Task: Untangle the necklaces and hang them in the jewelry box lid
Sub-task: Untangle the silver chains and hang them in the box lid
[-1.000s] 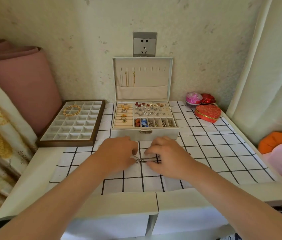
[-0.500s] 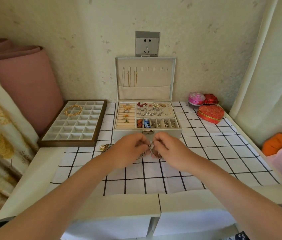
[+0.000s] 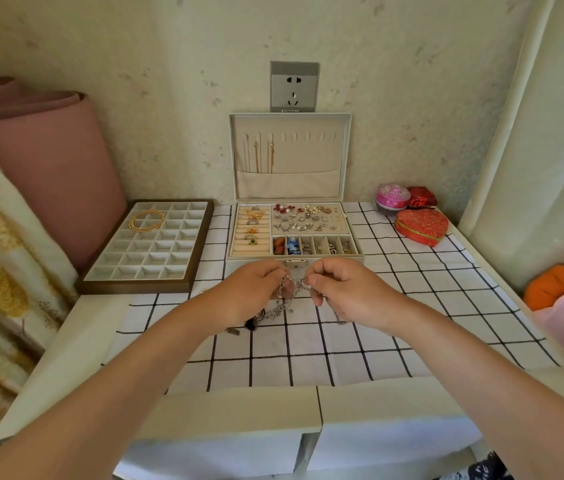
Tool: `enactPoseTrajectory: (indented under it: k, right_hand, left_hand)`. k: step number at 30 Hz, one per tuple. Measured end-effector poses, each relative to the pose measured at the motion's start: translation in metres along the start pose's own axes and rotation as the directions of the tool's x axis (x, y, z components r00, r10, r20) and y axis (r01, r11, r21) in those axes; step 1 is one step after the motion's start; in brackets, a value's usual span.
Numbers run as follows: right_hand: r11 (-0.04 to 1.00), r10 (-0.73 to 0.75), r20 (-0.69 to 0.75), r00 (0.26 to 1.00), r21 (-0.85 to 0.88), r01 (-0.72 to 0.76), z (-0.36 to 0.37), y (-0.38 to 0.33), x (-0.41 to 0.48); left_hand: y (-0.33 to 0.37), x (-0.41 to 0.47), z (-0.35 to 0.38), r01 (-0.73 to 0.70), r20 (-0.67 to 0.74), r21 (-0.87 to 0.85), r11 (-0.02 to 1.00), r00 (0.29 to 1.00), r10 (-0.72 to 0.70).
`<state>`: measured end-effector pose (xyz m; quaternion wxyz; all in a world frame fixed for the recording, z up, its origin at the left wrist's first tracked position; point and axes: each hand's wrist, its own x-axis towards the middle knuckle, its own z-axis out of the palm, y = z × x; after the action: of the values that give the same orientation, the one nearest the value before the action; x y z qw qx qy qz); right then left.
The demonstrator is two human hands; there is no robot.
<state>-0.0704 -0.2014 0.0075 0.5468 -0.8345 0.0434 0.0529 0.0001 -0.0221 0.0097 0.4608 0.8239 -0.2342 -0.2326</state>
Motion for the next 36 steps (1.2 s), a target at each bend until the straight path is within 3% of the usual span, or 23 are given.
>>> enactPoseTrajectory:
  k: [3,6,8,16,21,23,28,30,36]
  right_hand:
    - [0.999,-0.007,-0.018,1.0,0.047,0.008,-0.002,0.001,0.002]
    - [0.998,-0.008,-0.036,0.999,0.063,0.01,-0.004,0.001,0.002]
    - [0.999,-0.018,-0.036,0.999,0.03,0.019,-0.005,0.001,0.002]
    - [0.989,-0.055,-0.077,0.996,-0.143,0.043,-0.008,0.003,0.003]
    - [0.926,-0.064,-0.056,0.996,-0.375,0.038,-0.012,0.005,0.002]
    - [0.914,-0.054,-0.088,0.995,-0.405,0.014,-0.014,0.01,0.003]
    - [0.885,-0.064,-0.15,0.987,-0.465,-0.013,-0.022,0.017,0.002]
    - [0.898,-0.042,-0.143,0.989,-0.44,-0.025,-0.028,0.018,0.001]
    - [0.934,-0.014,-0.106,0.994,-0.357,-0.025,-0.04,0.014,-0.008]
  left_hand:
    - [0.008,-0.001,-0.005,0.04,0.027,-0.284,0.958,0.999,-0.033]
    - [0.014,-0.004,-0.01,0.066,0.077,-0.439,0.896,0.996,-0.036]
    - [0.017,-0.005,-0.013,0.055,0.059,-0.419,0.906,0.998,-0.034]
    - [0.026,0.0,-0.023,-0.04,-0.202,-0.052,0.998,0.979,0.029]
    - [0.042,0.002,-0.025,0.026,-0.033,-0.316,0.949,0.999,-0.038]
    - [0.047,0.001,-0.026,0.058,0.029,-0.224,0.973,0.998,-0.053]
    - [0.05,-0.006,-0.032,0.009,0.125,0.266,0.964,0.991,-0.044]
    - [0.051,-0.008,-0.032,0.0,0.156,0.213,0.977,0.987,-0.034]
    - [0.05,-0.008,-0.028,0.027,0.194,-0.194,0.981,0.981,0.011]
